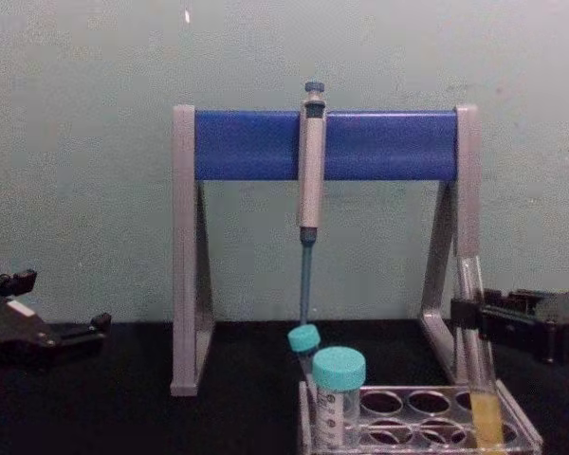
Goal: Pick up the test tube from the test tube rack, shake it, then place it back into the test tube rack.
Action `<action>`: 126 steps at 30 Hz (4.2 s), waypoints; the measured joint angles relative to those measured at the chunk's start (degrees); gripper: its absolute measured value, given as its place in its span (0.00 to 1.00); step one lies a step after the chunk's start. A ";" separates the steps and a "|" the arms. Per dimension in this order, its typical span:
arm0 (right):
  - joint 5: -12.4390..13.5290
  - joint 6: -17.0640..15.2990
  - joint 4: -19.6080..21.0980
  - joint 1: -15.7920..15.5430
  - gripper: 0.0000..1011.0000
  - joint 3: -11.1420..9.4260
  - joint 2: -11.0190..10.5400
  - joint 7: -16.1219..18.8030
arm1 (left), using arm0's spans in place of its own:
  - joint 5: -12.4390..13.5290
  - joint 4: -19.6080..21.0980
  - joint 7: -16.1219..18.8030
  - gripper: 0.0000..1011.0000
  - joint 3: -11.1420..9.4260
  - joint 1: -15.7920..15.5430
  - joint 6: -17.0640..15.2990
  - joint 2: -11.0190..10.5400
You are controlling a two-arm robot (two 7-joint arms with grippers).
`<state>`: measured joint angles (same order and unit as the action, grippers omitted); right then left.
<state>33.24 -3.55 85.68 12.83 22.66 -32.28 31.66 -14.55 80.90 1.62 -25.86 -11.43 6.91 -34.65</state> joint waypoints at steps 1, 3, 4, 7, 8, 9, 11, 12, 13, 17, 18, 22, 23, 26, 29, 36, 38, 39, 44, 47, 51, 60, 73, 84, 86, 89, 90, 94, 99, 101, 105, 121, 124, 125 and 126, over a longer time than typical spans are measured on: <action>0.00 0.01 0.00 0.00 0.38 0.00 0.00 0.00 | 0.00 0.00 0.00 0.99 0.00 0.00 0.00 0.00; -0.01 0.02 0.00 0.00 0.34 0.00 0.00 0.00 | 0.00 0.00 0.00 0.99 0.00 0.00 0.00 0.00; -0.01 0.03 0.00 0.00 0.27 0.00 0.00 0.00 | 0.00 0.00 0.00 0.99 0.00 0.00 0.00 0.00; 0.00 0.04 0.01 0.00 0.23 0.00 0.01 0.00 | 0.00 0.00 0.00 0.99 0.00 0.00 0.00 0.00; 0.00 0.05 0.01 0.00 0.23 0.00 0.00 0.00 | 0.00 0.00 0.00 0.99 0.00 0.00 0.00 0.00; 0.00 0.05 0.01 0.00 0.23 0.00 0.00 0.00 | 0.00 0.00 0.00 0.99 0.00 0.00 0.00 0.00; 0.00 0.05 0.01 0.00 0.23 0.00 0.00 0.00 | 0.00 0.00 0.00 0.99 0.00 0.00 0.00 0.00; 0.00 0.05 0.01 0.00 0.23 0.00 0.00 0.00 | 0.00 0.00 0.00 0.99 0.00 0.00 0.00 0.00; 0.00 0.05 0.01 0.00 0.23 0.00 0.00 0.00 | 0.00 0.00 0.00 0.99 0.00 0.00 0.00 0.00; -0.01 0.05 0.01 0.00 0.23 0.00 0.00 0.00 | 0.00 0.00 0.00 0.99 0.00 0.00 0.00 0.00; -0.01 0.05 0.01 0.00 0.23 0.00 0.00 0.00 | 0.00 0.00 0.00 0.99 0.00 0.00 0.00 0.00; -0.01 0.05 0.00 0.00 0.23 0.00 0.00 0.00 | 0.00 0.00 0.00 0.99 0.00 0.00 0.00 0.00; -0.01 0.05 0.00 0.00 0.23 0.00 0.00 0.00 | 0.00 0.00 0.00 0.99 0.00 0.00 0.00 0.00; -0.01 0.05 0.00 0.00 0.23 0.00 0.00 0.00 | 0.00 0.00 0.00 0.99 0.00 0.00 0.00 0.00; -0.07 0.13 0.00 0.00 0.23 0.01 -0.04 -0.06 | 0.00 0.00 0.00 0.99 0.00 0.00 0.00 0.00; -0.58 1.52 0.37 -0.22 0.23 -0.30 -0.20 -0.34 | 0.00 0.00 0.00 0.99 0.00 0.00 0.00 0.00; -0.52 1.73 0.49 -0.30 0.23 -0.45 -0.21 -0.26 | 0.00 0.00 0.00 0.99 0.00 0.00 0.00 0.00; -0.46 1.85 0.57 -0.35 0.23 -0.53 -0.22 -0.21 | 0.00 0.00 0.00 0.99 0.00 0.00 0.00 0.00; 0.37 2.76 1.23 -0.75 0.23 -1.13 -0.33 0.28 | 0.00 0.00 0.00 0.99 0.00 0.00 0.00 0.00; 0.89 3.10 1.63 -0.94 0.23 -1.40 -0.41 0.52 | 0.00 0.00 0.00 0.99 0.00 0.00 0.00 0.00; 1.40 3.37 2.27 -1.16 0.23 -1.71 -0.60 0.73 | 0.00 0.00 0.00 0.99 0.00 0.00 0.00 0.00; 2.77 4.61 4.04 -1.74 0.23 -2.60 -1.07 1.28 | 0.00 0.00 0.00 0.99 0.00 0.00 0.00 0.00; 1.35 7.62 5.46 -1.75 0.23 -4.87 -0.24 -2.30 | 0.00 0.00 0.00 0.99 0.00 0.00 0.00 0.00; -1.71 8.51 3.18 0.32 0.23 -5.86 2.46 -4.64 | 0.00 0.00 0.00 0.99 0.00 0.00 0.00 0.00; -2.07 8.60 2.64 0.80 0.23 -5.88 2.97 -4.59 | 0.00 0.00 0.00 0.99 0.00 0.00 0.00 0.00; -2.44 8.77 1.97 1.33 0.23 -5.88 3.49 -4.32 | 0.00 0.00 0.00 0.99 0.00 0.00 0.00 0.00; -2.51 8.82 1.78 1.48 0.23 -5.88 3.61 -4.19 | 0.00 0.00 0.00 0.99 0.00 0.00 0.00 0.00; -2.85 9.04 0.94 2.31 0.23 -5.66 4.23 -3.48 | 0.00 0.00 0.00 0.99 0.00 0.00 0.00 0.00; -2.96 9.42 0.39 3.26 0.23 -5.15 4.71 -1.91 | 0.00 0.00 0.00 0.99 0.00 0.00 0.00 0.00; -2.85 9.53 0.38 3.40 0.23 -4.98 4.75 -1.35 | 0.00 0.00 0.00 0.99 0.00 0.00 0.00 0.00; -1.61 9.69 0.53 3.53 0.23 -4.53 4.66 0.82 | 0.00 0.00 0.00 0.99 0.00 0.00 0.00 0.00; 3.72 8.22 6.10 0.09 0.23 -3.34 -1.97 6.44 | 0.00 0.00 0.00 0.99 0.00 0.00 0.00 0.00; 3.89 8.12 7.35 -1.18 0.23 -4.38 -3.29 4.79 | 0.00 0.00 0.00 0.99 0.00 0.00 0.00 0.00; 3.87 8.10 7.52 -1.42 0.23 -4.66 -3.54 4.35 | 0.00 0.00 0.00 0.99 0.00 0.00 0.00 0.00; 3.82 8.05 7.67 -1.60 0.23 -4.88 -3.72 3.88 | 0.00 0.00 0.00 0.99 0.00 0.00 0.00 0.00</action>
<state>37.05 4.49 93.35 11.24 17.78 -36.00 35.54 -14.55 80.90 1.62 -25.86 -11.43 6.91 -34.65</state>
